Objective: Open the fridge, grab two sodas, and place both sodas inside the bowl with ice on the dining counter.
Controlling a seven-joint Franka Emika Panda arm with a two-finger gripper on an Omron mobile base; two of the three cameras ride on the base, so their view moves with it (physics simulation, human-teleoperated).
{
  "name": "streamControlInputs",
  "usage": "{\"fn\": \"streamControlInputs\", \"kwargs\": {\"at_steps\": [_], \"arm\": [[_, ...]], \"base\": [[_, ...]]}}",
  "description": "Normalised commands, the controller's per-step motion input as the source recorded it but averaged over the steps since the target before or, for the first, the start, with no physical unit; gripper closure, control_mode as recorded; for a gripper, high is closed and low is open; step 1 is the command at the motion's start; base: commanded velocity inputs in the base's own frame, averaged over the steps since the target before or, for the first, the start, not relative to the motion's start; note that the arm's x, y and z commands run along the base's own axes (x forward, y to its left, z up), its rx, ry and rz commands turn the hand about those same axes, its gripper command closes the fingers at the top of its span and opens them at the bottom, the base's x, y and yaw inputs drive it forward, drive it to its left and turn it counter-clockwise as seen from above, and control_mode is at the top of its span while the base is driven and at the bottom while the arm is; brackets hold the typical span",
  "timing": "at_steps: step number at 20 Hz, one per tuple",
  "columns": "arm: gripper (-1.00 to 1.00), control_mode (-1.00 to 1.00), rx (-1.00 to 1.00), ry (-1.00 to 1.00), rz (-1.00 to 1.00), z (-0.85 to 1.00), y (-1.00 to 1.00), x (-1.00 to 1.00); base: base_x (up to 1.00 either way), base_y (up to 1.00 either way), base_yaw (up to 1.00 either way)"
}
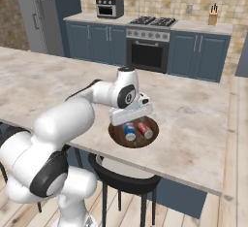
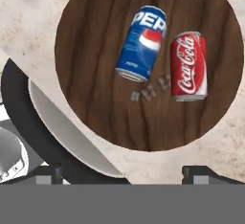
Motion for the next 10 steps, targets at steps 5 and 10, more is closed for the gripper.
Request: {"fn": "streamControlInputs", "kwargs": {"at_steps": [5, 10], "arm": [[-1.00, -1.00, 0.00, 0.00, -0.03, 0.60, 0.17, -0.59], [-1.00, -1.00, 0.00, 0.00, -0.03, 0.55, 0.17, -0.61]], "base": [[0.00, 0.00, 0.00], [0.00, 0.00, 0.00]]}}
